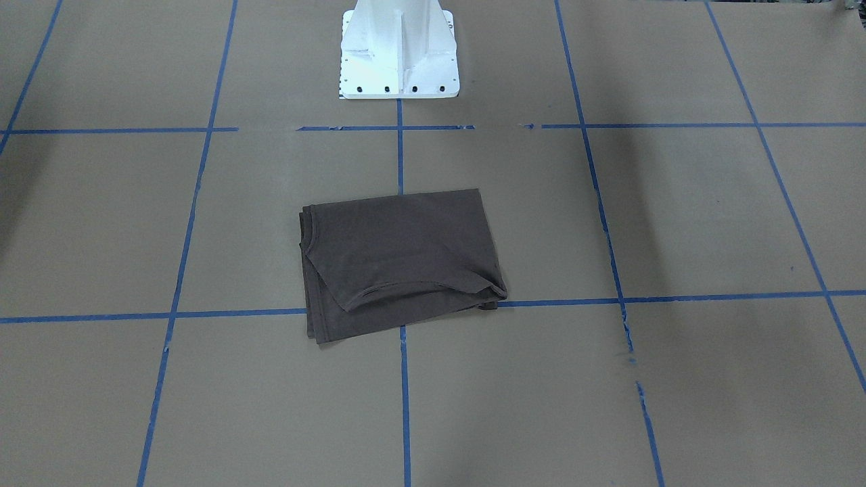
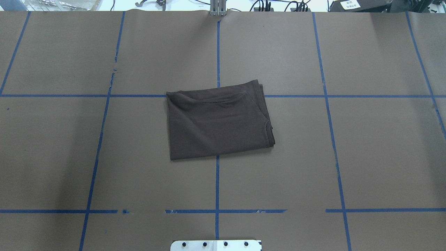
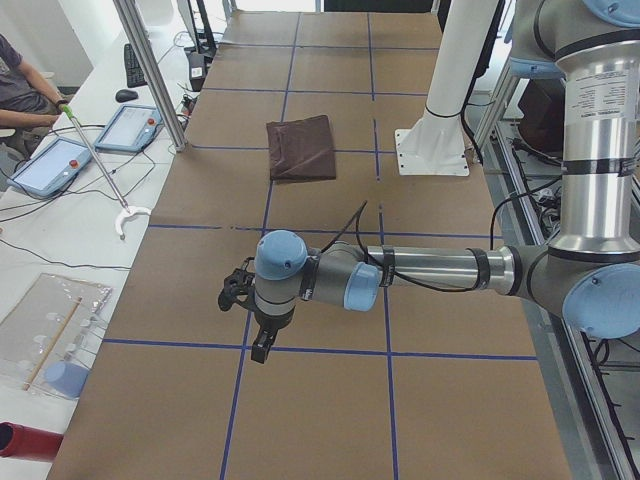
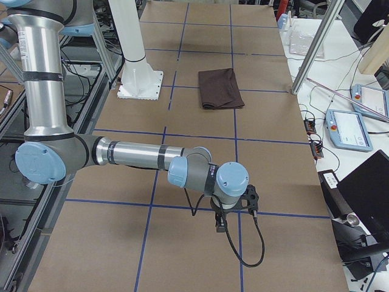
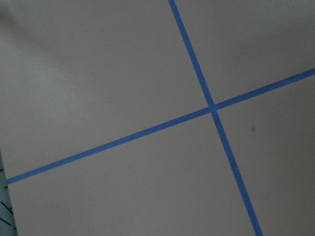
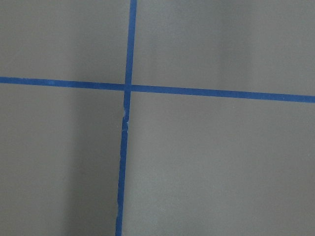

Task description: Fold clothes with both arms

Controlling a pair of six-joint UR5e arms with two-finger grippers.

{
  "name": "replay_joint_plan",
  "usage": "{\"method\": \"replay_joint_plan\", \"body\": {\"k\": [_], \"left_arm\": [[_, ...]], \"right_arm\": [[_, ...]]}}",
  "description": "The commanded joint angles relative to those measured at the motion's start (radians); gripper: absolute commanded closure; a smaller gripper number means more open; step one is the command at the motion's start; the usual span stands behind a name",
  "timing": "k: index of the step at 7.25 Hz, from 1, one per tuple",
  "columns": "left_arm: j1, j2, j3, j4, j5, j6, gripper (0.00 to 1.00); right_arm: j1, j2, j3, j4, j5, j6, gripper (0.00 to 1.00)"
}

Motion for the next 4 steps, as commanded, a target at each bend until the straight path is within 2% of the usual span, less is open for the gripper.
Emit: {"method": "replay_joint_plan", "body": {"k": [1, 4], "left_arm": [[0.015, 0.009, -0.04, 0.019, -0.006, -0.064, 0.0], [0.013, 0.01, -0.04, 0.019, -0.011, -0.064, 0.0]], "right_arm": [[0.0, -0.003, -0.001, 0.0, 0.001, 0.0, 0.0], [0.0, -0.012, 0.002, 0.002, 0.0, 0.0, 0.0]]}}
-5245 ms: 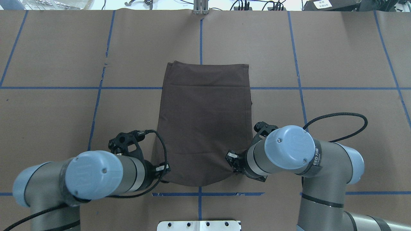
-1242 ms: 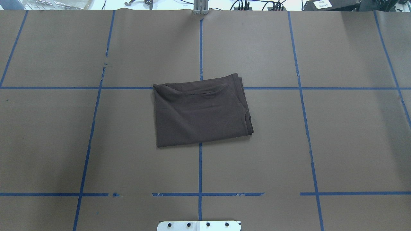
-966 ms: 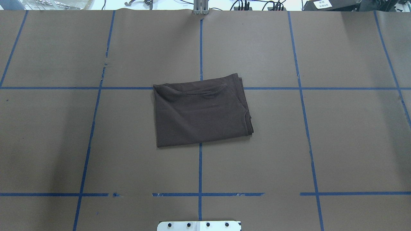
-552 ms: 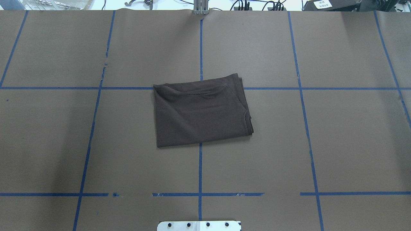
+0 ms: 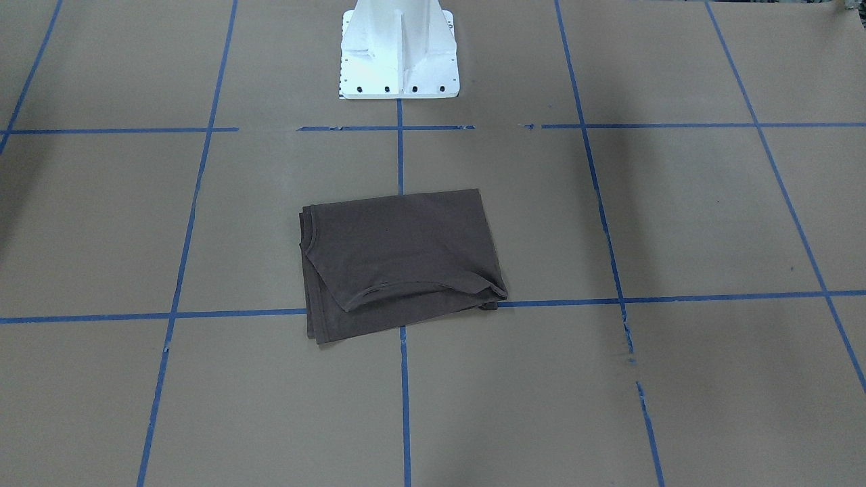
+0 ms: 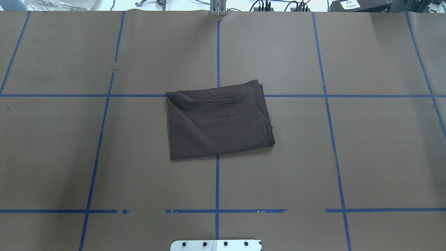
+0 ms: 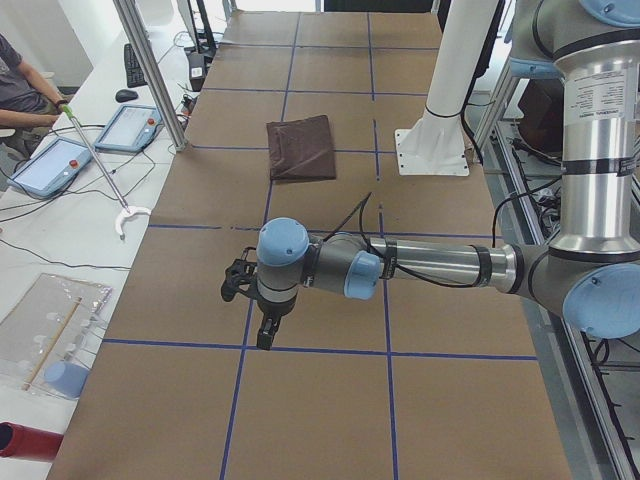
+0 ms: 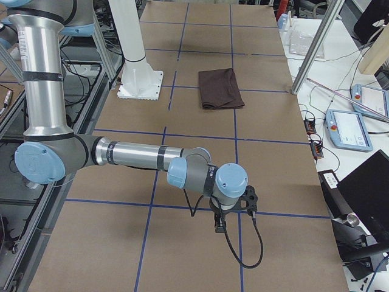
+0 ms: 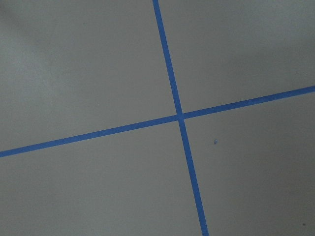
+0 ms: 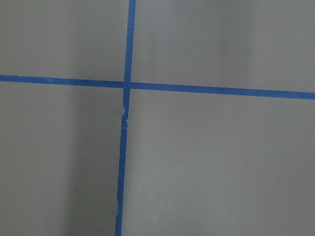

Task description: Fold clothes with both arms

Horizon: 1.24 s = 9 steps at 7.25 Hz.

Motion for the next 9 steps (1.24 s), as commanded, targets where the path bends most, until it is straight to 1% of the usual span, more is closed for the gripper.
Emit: {"method": "replay_joint_plan", "body": {"k": [1, 2, 3, 4, 9], "left_arm": [[0.001, 0.002, -0.001, 0.002, -0.002, -0.001, 0.0], [0.001, 0.002, -0.001, 0.0, -0.002, -0.001, 0.0], [0.001, 0.001, -0.001, 0.0, -0.002, -0.001, 0.0], [0.001, 0.001, -0.002, 0.0, -0.003, -0.001, 0.0], [0.001, 0.002, 0.009, 0.0, -0.005, -0.005, 0.0]], "right_arm": [[0.0, -0.009, 0.01, 0.003, -0.003, 0.002, 0.0], [-0.006, -0.002, 0.028, 0.004, -0.003, 0.071, 0.0], [-0.043, -0.002, 0.076, 0.006, -0.006, 0.166, 0.0], [-0.064, -0.002, 0.09, 0.006, -0.006, 0.195, 0.0], [-0.074, 0.003, 0.093, 0.004, -0.004, 0.196, 0.0]]}}
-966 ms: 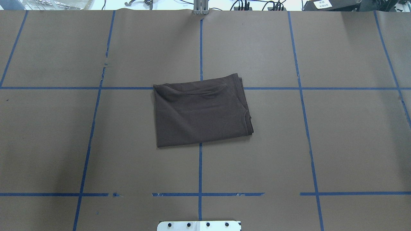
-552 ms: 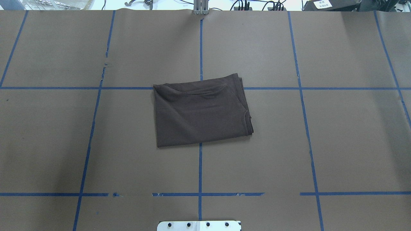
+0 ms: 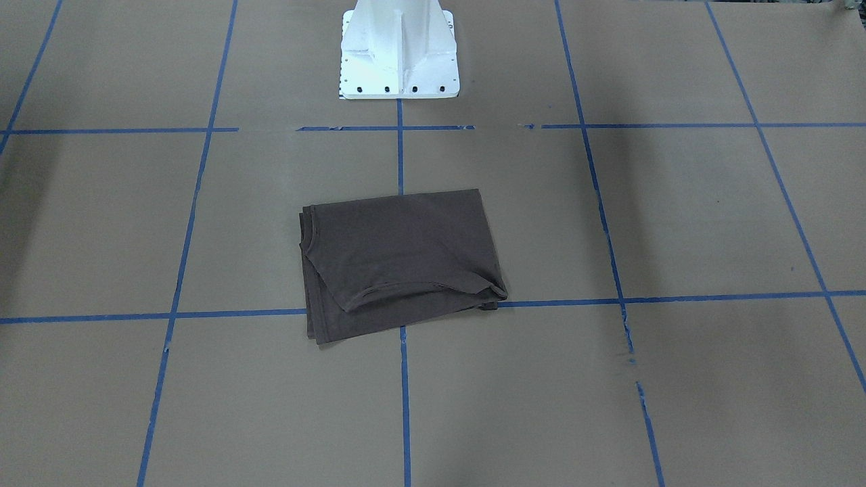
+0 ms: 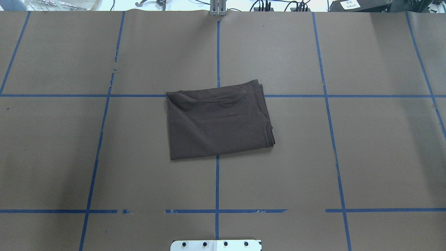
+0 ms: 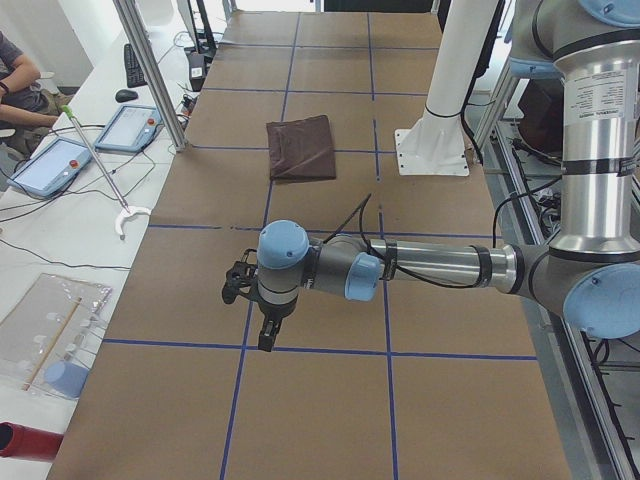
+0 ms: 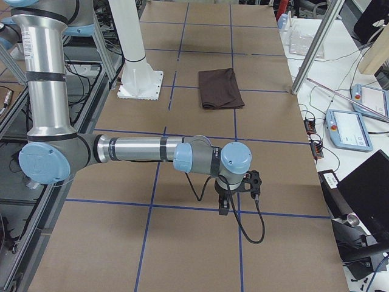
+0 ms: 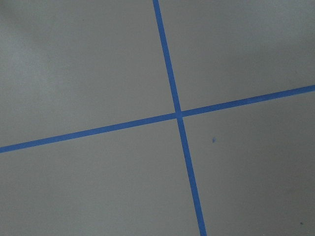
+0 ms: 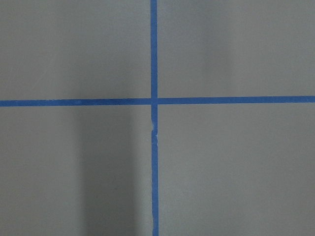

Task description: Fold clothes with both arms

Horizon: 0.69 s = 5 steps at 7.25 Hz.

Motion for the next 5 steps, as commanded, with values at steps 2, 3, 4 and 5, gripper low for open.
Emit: {"method": "replay_joint_plan", "body": {"k": [2, 3, 4, 5], "left_arm": [[0.0, 0.011, 0.006, 0.0, -0.001, -0.065, 0.0], [0.0, 0.011, 0.002, -0.002, -0.001, -0.114, 0.0], [0.0, 0.011, 0.005, -0.002, -0.001, -0.118, 0.0], [0.0, 0.011, 0.005, -0.002, -0.003, -0.118, 0.0]], "right_arm": [[-0.002, 0.001, 0.0, -0.001, 0.0, 0.0, 0.0], [-0.002, 0.001, 0.0, -0.001, 0.001, 0.002, 0.0], [-0.002, 0.001, 0.0, -0.001, 0.001, 0.002, 0.0], [-0.002, 0.001, 0.002, -0.001, 0.001, 0.002, 0.0]]}}
